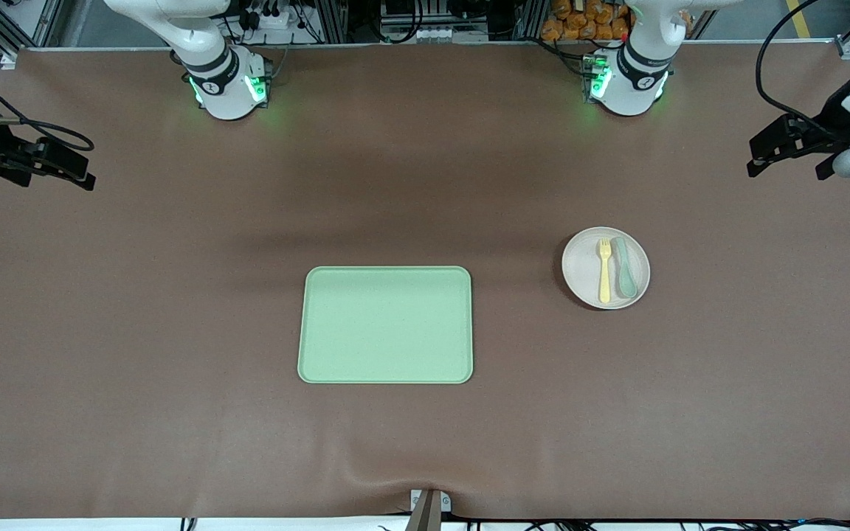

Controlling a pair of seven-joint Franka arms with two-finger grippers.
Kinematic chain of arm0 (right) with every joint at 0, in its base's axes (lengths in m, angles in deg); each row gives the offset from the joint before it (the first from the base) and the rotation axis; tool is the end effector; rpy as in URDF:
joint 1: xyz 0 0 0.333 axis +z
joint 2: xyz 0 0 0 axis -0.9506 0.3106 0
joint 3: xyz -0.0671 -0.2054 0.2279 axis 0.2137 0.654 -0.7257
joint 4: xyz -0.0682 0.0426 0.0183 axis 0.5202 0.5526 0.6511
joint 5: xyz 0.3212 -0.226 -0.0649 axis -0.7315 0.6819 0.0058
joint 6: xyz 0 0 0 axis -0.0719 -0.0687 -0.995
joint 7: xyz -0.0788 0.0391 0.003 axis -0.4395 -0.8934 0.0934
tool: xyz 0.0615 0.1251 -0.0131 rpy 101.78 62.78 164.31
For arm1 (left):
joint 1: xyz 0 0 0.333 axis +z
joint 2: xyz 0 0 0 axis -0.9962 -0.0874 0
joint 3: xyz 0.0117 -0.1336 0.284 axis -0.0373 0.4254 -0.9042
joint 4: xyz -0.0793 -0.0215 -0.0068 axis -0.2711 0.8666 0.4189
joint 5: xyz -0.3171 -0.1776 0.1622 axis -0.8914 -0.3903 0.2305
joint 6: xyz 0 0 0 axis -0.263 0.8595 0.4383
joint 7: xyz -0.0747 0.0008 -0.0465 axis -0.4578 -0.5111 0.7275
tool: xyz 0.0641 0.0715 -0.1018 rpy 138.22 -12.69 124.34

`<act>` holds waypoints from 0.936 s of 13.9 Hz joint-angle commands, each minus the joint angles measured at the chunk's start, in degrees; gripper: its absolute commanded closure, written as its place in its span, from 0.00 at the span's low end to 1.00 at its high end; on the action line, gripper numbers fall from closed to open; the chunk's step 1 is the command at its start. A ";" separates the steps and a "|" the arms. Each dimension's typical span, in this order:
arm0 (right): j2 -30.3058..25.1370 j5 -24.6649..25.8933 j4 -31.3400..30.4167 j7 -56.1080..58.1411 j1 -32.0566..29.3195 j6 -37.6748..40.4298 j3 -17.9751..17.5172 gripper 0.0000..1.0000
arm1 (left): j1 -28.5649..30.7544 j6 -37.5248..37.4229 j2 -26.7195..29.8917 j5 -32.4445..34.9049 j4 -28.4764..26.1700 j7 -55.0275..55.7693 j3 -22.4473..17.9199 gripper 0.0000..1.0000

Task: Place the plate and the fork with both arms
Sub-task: 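Move the left gripper out toward the white plate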

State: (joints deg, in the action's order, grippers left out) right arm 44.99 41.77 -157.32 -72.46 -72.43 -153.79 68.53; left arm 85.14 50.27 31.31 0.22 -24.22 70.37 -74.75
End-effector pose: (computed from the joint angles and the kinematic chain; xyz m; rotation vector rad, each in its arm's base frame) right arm 0.5474 0.0249 0.6111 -3.1086 0.1324 0.1382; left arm 0.5251 -0.0402 0.6102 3.1288 -0.0680 0.0318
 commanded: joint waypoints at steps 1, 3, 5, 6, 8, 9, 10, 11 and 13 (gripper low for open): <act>-0.37 -0.38 -0.29 0.64 -0.62 0.40 -0.27 0.00 | 0.03 -1.81 0.92 1.05 0.57 0.62 -0.35 0.00; -0.37 -0.38 -0.29 0.64 -0.62 0.40 -0.27 0.00 | 0.38 -1.73 0.57 1.66 0.75 0.44 -0.27 0.00; -0.37 -0.38 -0.29 0.64 -0.62 0.40 -0.27 0.00 | 0.47 -1.81 -0.93 1.93 1.10 0.09 -0.26 0.00; -0.37 -0.38 -0.38 0.64 -0.71 0.49 -0.27 0.00 | 0.29 -2.16 -1.10 1.84 -0.55 0.79 -0.26 0.00; -0.37 -0.38 -0.29 0.64 -0.79 0.49 -0.27 0.00 | 0.99 -0.16 -2.59 1.67 -4.07 1.06 -0.26 0.00; -0.37 -0.38 -0.38 0.64 -1.14 0.49 -0.36 0.00 | 1.78 2.73 -2.60 1.40 -7.04 1.14 -0.18 0.00; -0.29 -0.38 -0.38 0.64 -1.15 0.58 -0.36 0.00 | 1.96 7.02 -2.34 1.23 -11.25 1.14 -0.18 0.00; -0.37 -0.38 -0.38 0.72 -1.15 0.58 -0.36 0.00 | 2.14 11.15 -2.16 1.23 -15.38 1.14 -0.26 0.00; -0.29 -0.38 -0.38 0.64 -1.15 0.58 -0.36 0.00 | 3.54 23.34 -2.60 1.14 -24.34 1.14 -0.09 0.00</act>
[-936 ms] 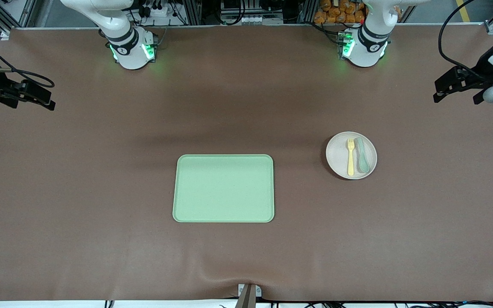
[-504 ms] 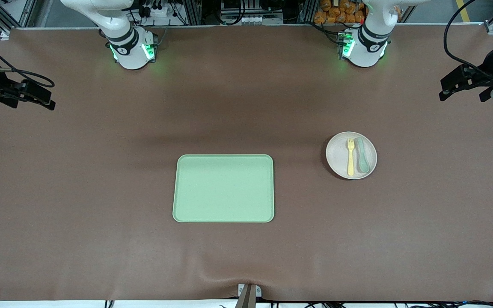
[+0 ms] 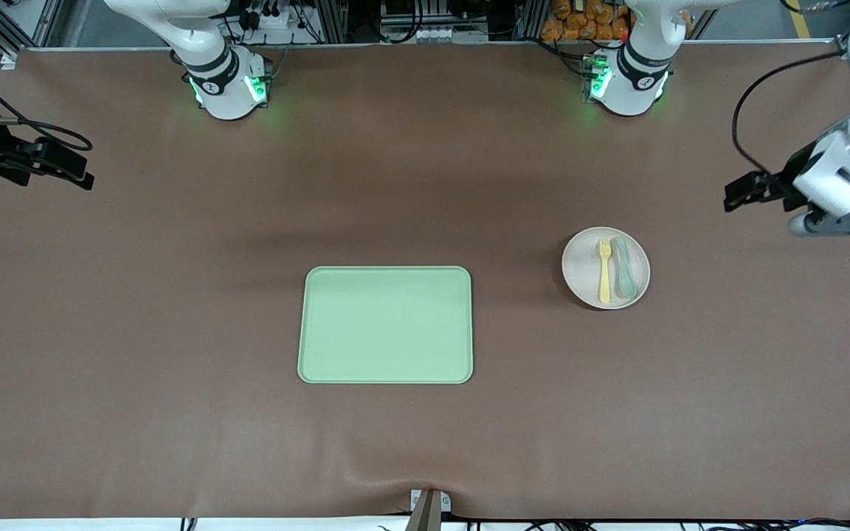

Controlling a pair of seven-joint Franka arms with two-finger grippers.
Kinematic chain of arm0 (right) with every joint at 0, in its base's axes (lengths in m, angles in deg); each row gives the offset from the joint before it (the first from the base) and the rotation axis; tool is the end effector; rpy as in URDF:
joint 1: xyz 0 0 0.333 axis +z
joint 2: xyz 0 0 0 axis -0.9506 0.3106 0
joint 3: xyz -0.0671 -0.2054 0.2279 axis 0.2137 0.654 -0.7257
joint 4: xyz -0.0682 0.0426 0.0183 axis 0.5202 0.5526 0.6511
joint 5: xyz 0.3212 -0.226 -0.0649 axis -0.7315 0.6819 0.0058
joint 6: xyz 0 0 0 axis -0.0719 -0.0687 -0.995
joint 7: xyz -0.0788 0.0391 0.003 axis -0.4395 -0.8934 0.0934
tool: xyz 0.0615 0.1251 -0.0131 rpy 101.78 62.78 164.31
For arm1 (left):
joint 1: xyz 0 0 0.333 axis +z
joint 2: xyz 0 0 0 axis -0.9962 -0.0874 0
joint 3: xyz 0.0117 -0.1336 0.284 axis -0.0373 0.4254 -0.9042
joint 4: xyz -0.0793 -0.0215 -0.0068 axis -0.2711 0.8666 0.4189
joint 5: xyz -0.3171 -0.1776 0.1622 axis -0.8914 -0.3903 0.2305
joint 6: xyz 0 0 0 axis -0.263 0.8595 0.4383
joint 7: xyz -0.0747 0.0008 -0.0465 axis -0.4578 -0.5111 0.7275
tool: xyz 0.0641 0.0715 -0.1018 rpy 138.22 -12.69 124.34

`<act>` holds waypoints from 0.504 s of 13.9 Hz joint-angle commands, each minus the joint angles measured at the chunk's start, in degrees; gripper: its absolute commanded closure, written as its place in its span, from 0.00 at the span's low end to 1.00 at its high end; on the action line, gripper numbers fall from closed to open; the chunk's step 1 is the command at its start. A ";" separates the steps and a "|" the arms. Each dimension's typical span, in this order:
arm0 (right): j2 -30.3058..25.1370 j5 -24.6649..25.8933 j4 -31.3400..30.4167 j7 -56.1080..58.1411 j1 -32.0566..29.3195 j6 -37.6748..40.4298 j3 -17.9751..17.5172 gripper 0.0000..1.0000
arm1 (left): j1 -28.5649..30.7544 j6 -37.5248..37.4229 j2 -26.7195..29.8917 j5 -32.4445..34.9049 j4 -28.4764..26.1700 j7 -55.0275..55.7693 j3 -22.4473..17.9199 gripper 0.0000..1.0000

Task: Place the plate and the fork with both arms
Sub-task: 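Move the left gripper out toward the white plate, then lower the left gripper and grasp the white plate rim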

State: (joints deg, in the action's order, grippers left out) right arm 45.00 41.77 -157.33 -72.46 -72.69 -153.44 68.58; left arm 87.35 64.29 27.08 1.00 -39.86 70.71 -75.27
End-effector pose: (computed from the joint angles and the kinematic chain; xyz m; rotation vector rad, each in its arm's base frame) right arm 0.5467 0.0220 0.6105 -3.1081 0.1407 0.1481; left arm 0.5445 -0.0118 0.4602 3.1384 0.0182 -0.1273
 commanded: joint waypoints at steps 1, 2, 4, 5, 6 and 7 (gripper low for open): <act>-0.39 -0.38 -0.37 0.64 -0.89 0.32 -0.41 0.00 | 1.32 15.91 1.45 0.28 -12.83 0.81 0.43 0.00; -0.39 -0.38 -0.37 0.64 -0.89 0.32 -0.41 0.00 | 1.41 20.77 0.23 -0.07 -15.66 1.16 0.43 0.00; -0.39 -0.47 -0.37 0.72 -0.89 0.32 -0.41 0.00 | 1.32 26.76 -4.06 -2.61 -17.96 3.00 0.52 0.00; -0.39 -0.47 -0.37 0.64 -0.89 0.32 -0.41 0.00 | 1.32 28.62 -6.61 -2.80 -18.06 3.18 0.61 0.00; -0.30 -0.47 -0.37 0.72 -0.89 0.32 -0.41 0.00 | 1.15 30.03 -8.90 -2.89 -18.14 3.36 0.87 0.00; -0.39 -0.47 -0.37 0.72 -0.89 0.32 -0.41 0.00 | 1.06 31.52 -10.57 -3.67 -18.58 3.36 0.96 0.00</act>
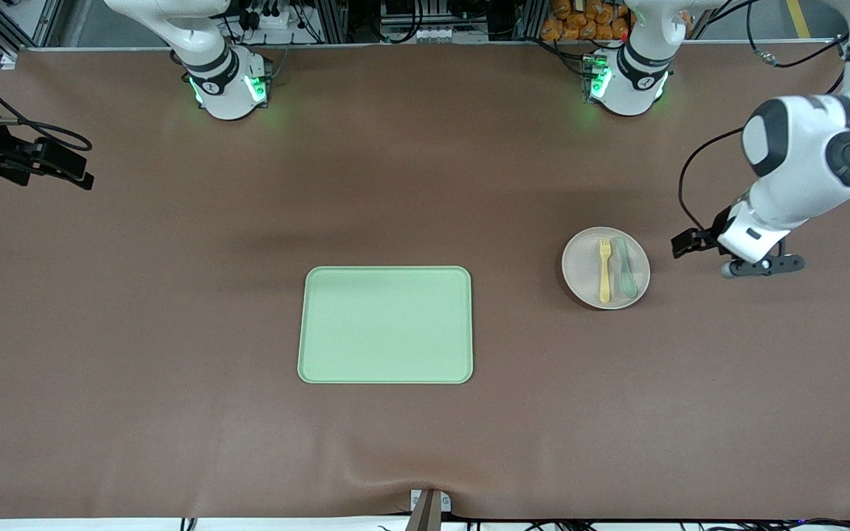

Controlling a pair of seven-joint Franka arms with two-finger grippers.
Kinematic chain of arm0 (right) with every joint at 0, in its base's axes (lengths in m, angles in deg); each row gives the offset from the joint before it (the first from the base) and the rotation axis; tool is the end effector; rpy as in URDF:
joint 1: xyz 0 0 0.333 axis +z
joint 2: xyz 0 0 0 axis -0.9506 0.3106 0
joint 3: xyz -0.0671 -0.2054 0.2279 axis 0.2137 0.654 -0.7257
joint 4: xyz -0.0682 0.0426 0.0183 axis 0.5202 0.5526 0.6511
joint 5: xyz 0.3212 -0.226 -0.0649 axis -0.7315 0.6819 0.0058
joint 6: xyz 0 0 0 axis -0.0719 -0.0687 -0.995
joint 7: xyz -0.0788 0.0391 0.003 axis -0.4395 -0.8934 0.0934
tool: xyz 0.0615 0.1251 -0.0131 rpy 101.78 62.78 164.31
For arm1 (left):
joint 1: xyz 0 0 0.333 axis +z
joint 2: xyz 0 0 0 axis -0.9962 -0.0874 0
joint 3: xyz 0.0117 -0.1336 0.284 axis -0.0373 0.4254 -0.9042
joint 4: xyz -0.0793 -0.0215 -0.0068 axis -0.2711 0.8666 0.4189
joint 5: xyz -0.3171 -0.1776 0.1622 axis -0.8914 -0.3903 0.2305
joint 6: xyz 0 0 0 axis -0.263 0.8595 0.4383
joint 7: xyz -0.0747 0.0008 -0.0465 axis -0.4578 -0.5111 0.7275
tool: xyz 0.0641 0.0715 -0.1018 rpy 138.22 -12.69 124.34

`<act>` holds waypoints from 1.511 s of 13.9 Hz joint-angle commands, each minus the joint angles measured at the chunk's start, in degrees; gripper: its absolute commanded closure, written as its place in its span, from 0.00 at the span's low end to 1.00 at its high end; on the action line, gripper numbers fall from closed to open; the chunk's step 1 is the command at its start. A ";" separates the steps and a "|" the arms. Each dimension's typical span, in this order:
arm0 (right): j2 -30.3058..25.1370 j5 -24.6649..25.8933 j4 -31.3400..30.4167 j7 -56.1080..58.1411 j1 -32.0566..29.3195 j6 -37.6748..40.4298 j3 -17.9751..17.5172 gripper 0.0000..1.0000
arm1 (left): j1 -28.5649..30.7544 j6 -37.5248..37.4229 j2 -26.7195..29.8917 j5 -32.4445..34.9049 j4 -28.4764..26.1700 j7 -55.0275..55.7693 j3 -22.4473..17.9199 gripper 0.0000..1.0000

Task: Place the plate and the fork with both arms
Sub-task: 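Lower the left gripper and grasp the white plate rim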

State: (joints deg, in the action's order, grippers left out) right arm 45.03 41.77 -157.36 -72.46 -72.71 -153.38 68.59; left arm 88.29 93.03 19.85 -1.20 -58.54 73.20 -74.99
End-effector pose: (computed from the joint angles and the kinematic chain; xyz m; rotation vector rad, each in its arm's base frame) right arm 0.5467 0.0217 0.6099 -3.1080 0.1415 0.1513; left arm 0.5326 -0.0067 0.2841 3.1013 0.1472 -0.0513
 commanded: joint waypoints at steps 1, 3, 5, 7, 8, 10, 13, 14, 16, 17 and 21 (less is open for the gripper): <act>-0.42 -0.47 -0.34 0.64 -0.86 0.26 -0.41 0.00 | 0.04 3.75 -4.49 -2.96 -0.34 0.86 1.12 0.03; -0.42 -0.47 -0.34 0.72 -0.86 0.26 -0.41 0.00 | 0.12 4.29 -6.34 -4.98 -0.61 0.86 1.91 0.17; -0.42 -0.47 -0.34 0.64 -0.86 0.26 -0.41 0.00 | 0.12 4.55 -8.09 -5.69 -0.61 0.77 2.00 0.29; -0.42 -0.47 -0.34 0.64 -0.86 0.26 -0.41 0.00 | 0.12 5.17 -9.42 -5.70 -0.70 0.69 2.09 0.32; -0.42 -0.47 -0.34 0.64 -0.86 0.26 -0.41 0.00 | 0.21 5.26 -9.94 -5.70 -0.70 0.60 2.09 0.33; -0.42 -0.47 -0.34 0.72 -0.86 0.35 -0.41 0.00 | 0.30 5.96 -11.26 -5.70 -0.70 0.33 2.00 0.35; -0.42 -0.47 -0.34 0.64 -0.86 0.43 -0.41 0.00 | 0.39 7.10 -13.02 -5.70 -0.70 0.16 2.09 0.40; -0.42 -0.47 -0.34 0.72 -0.86 0.43 -0.41 0.00 | 0.47 7.45 -13.63 -5.70 -0.70 0.07 2.00 0.41; -0.42 -0.47 -0.34 0.72 -0.95 0.52 -0.41 0.00 | 0.48 7.98 -14.51 -5.70 -0.70 0.16 2.00 0.47; -0.42 -0.47 -0.34 0.72 -0.95 0.43 -0.41 0.00 | 0.56 8.42 -15.13 -5.70 -0.70 0.07 2.09 0.49; -0.42 -0.47 -0.34 0.72 -0.95 0.52 -0.41 0.00 | 1.00 9.04 -15.49 -6.04 -0.87 0.07 2.09 0.79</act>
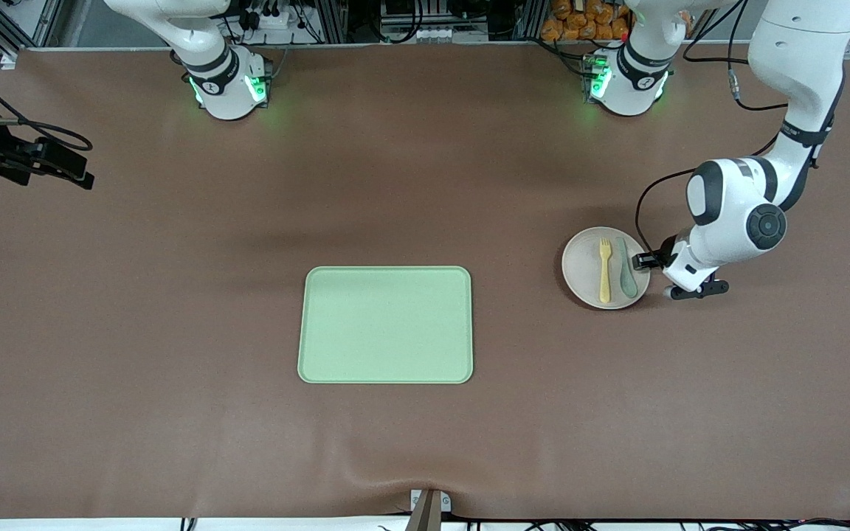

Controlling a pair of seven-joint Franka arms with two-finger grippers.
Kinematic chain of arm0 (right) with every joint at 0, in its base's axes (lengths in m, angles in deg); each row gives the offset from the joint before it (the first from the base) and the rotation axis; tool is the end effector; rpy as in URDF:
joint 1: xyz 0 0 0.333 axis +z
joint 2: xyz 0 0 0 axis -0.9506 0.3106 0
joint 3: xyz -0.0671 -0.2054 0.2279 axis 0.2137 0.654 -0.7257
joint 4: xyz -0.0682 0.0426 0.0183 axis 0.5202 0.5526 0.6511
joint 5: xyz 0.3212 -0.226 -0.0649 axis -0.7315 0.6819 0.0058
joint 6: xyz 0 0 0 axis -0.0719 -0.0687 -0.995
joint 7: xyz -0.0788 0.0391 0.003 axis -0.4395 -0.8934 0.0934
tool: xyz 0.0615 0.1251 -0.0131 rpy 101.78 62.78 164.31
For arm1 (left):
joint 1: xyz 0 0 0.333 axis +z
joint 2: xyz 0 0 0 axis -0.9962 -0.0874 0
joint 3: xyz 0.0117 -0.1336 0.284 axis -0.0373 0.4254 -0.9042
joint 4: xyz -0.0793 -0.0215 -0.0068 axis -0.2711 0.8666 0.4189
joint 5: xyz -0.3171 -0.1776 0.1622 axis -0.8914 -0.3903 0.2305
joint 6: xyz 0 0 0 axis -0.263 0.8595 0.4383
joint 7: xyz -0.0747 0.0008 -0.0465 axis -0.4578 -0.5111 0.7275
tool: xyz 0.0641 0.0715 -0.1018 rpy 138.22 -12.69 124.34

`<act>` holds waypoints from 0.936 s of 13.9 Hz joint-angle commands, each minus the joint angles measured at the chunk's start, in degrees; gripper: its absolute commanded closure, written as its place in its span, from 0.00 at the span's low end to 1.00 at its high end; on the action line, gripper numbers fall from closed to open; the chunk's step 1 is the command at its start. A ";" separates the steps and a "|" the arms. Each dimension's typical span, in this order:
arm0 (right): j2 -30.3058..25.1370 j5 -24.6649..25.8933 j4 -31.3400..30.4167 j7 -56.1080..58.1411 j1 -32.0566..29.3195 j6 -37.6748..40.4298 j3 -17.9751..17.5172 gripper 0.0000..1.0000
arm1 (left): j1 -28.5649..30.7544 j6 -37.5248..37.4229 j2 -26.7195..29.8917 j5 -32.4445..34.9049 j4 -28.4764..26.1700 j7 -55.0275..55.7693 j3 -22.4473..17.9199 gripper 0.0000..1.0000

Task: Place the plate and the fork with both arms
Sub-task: 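Lower the left gripper and grasp the white plate rim, then slide the white plate with the left gripper onto the green tray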

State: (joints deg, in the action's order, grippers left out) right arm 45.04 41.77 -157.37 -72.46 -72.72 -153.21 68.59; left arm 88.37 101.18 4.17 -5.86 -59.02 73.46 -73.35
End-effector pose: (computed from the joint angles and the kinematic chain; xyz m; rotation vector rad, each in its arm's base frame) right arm 0.5463 0.0216 0.6095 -3.1080 0.1417 0.1565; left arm 0.5179 -0.0244 0.1477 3.0258 0.2253 -0.2691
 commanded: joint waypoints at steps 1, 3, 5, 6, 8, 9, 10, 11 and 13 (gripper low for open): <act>-0.42 -0.47 -0.34 0.72 -0.94 0.35 -0.42 0.00 | 1.53 0.89 0.28 -2.34 -0.40 -0.71 0.62 0.92; -0.42 -0.47 -0.34 0.64 -0.94 0.35 -0.42 0.00 | 1.71 0.89 0.19 -2.97 -0.31 -1.07 1.59 1.00; -0.34 -0.47 -0.34 0.63 -0.94 0.35 -0.42 0.00 | 1.71 0.80 0.28 -2.88 0.13 -1.24 1.94 1.00; -0.42 -0.47 -0.34 0.63 -1.12 0.35 -0.42 0.00 | 1.80 0.80 0.36 -2.97 0.65 -1.16 3.42 1.00; -0.42 -0.47 -0.34 0.72 -1.03 0.35 -0.42 0.00 | 1.80 0.28 0.37 -2.97 2.76 -1.16 4.66 1.00; -0.42 -0.47 -0.34 0.72 -1.12 0.35 -0.42 0.00 | 1.80 -0.08 0.37 -2.97 4.16 -1.16 5.80 1.00; -0.42 -0.47 -0.34 0.72 -1.12 0.44 -0.42 0.00 | 1.45 -1.12 0.28 -2.97 5.91 -1.07 6.59 1.00; -0.34 -0.47 -0.34 0.72 -1.12 0.36 -0.42 0.00 | 0.75 -3.57 0.10 -2.97 8.71 -0.72 7.21 1.00; -0.42 -0.47 -0.34 0.63 -1.12 0.44 -0.42 0.00 | 0.05 -10.85 -0.51 -2.97 15.21 -0.54 8.27 1.00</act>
State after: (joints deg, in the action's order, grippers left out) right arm 45.04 41.77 -157.37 -72.46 -72.82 -153.08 68.62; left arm 88.94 96.72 4.69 -7.90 -50.30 72.85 -65.93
